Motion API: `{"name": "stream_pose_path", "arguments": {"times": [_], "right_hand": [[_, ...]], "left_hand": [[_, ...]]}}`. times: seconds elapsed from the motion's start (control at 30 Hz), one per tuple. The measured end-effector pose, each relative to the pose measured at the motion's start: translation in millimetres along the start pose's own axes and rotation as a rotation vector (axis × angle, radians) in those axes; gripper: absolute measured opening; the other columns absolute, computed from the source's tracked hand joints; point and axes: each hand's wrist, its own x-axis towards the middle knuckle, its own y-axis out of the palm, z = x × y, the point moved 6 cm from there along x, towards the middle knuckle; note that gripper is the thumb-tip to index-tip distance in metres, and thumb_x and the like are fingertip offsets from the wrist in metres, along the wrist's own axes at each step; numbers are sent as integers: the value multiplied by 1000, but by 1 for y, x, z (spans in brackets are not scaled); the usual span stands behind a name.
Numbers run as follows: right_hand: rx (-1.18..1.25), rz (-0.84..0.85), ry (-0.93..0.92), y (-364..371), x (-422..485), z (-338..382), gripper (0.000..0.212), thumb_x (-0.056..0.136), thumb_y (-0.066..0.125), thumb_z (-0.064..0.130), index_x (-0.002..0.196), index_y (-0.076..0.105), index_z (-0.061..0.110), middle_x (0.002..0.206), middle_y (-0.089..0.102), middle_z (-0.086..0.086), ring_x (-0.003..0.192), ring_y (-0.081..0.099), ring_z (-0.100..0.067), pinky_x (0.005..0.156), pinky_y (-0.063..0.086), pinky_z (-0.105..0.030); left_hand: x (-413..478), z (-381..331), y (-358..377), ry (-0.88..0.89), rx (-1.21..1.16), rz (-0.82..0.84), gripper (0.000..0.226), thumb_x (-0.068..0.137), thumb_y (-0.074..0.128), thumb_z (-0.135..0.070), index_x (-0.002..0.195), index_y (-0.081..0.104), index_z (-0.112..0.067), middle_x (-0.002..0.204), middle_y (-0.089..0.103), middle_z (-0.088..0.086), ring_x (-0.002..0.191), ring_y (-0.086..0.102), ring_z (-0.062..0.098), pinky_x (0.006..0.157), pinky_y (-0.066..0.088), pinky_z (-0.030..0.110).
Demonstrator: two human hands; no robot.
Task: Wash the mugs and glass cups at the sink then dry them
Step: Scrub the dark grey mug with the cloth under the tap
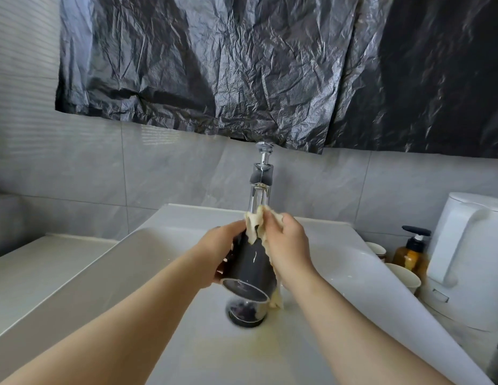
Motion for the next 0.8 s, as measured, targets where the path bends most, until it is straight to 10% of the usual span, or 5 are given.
{"name": "stream_pose_path", "arguments": {"times": [0.1,0.27,0.43,0.57,0.8], "right_hand": [[68,-26,66,3,3,-13,13,97,43,27,91,54,24,80,59,0,61,51,-11,46,37,-17],[228,37,179,4,0,-17,42,85,37,3,103,61,32,80,62,3,57,48,-11,43,35,-19],[318,162,165,16,-10,1,3,90,56,27,92,56,29,84,61,2,70,55,-13,66,47,-29],[216,13,119,8,-2,-5,28,88,58,43,78,48,19,67,54,3,62,50,-16,58,40,-27],[68,128,22,16,-3,-3,25,81,59,13,93,47,32,94,62,8,89,60,-20,79,47,-33]], "left_hand": [[4,11,3,-73,-96,16,34,93,53,-48,90,58,-14,93,58,14,86,63,34,72,54,43],[10,24,6,-186,-298,20,47,93,55,-45,121,51,-8,113,57,22,80,64,35,57,54,46],[11,15,-5,-117,-437,-89,36,94,54,-42,96,50,-6,87,56,15,68,59,31,55,49,43],[9,7,-5,-41,-382,-90,34,94,55,-40,85,53,-8,80,54,11,68,57,28,55,48,38],[16,1,-4,78,-295,-190,31,96,53,-37,79,55,-10,76,55,11,66,57,27,64,51,40]]}}
